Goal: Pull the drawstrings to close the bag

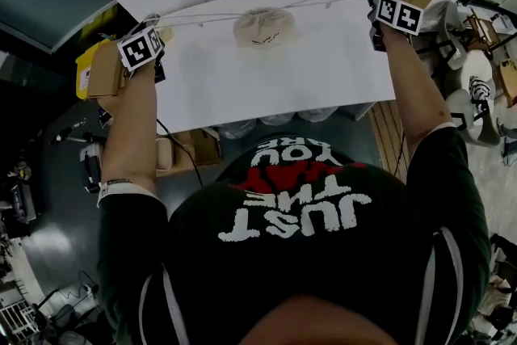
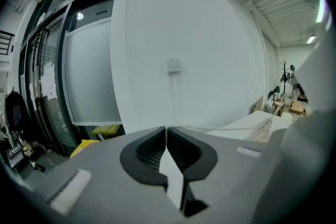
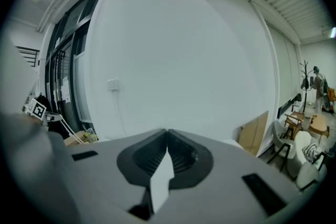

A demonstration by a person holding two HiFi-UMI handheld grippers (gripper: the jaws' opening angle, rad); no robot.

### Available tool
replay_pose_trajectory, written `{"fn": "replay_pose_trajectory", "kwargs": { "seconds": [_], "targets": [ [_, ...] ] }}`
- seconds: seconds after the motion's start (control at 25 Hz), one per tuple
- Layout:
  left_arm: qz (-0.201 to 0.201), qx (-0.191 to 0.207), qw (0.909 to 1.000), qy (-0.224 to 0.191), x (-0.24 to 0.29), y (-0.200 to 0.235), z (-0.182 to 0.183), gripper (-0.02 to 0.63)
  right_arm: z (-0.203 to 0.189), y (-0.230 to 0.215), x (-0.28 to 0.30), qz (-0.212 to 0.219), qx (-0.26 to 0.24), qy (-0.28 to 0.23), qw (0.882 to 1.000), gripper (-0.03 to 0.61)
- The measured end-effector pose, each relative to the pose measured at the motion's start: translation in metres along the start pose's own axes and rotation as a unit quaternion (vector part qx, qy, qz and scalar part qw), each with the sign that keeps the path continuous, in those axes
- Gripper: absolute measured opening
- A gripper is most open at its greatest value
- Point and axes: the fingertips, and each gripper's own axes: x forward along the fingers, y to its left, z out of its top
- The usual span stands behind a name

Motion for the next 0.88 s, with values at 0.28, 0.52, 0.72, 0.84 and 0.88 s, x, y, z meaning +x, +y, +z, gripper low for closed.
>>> {"fn": "replay_pose_trajectory", "kwargs": {
  "seconds": [0.28,0.52,0.72,0.84,0.88],
  "targets": [
    [-0.026,-0.023,0.9987,0.037,-0.021,-0.018,-0.075,0.017,-0.067,-0.012,-0.022,-0.004,0.027,0.038,0.999,0.011],
    [-0.034,-0.028,0.9972,0.061,-0.043,-0.023,-0.128,0.017,-0.100,-0.013,-0.043,0.002,0.029,0.054,0.998,0.011],
    [-0.043,-0.040,0.9953,0.077,-0.059,-0.032,-0.160,0.017,-0.111,-0.001,-0.054,0.020,0.032,0.056,0.998,0.011],
    [-0.050,-0.045,0.9938,0.088,-0.071,-0.041,-0.179,0.017,-0.123,0.006,-0.063,0.030,0.029,0.065,0.997,0.011],
    [-0.052,-0.050,0.9932,0.091,-0.074,-0.045,-0.185,0.017,-0.129,0.008,-0.066,0.033,0.026,0.069,0.997,0.011]
  ]
}}
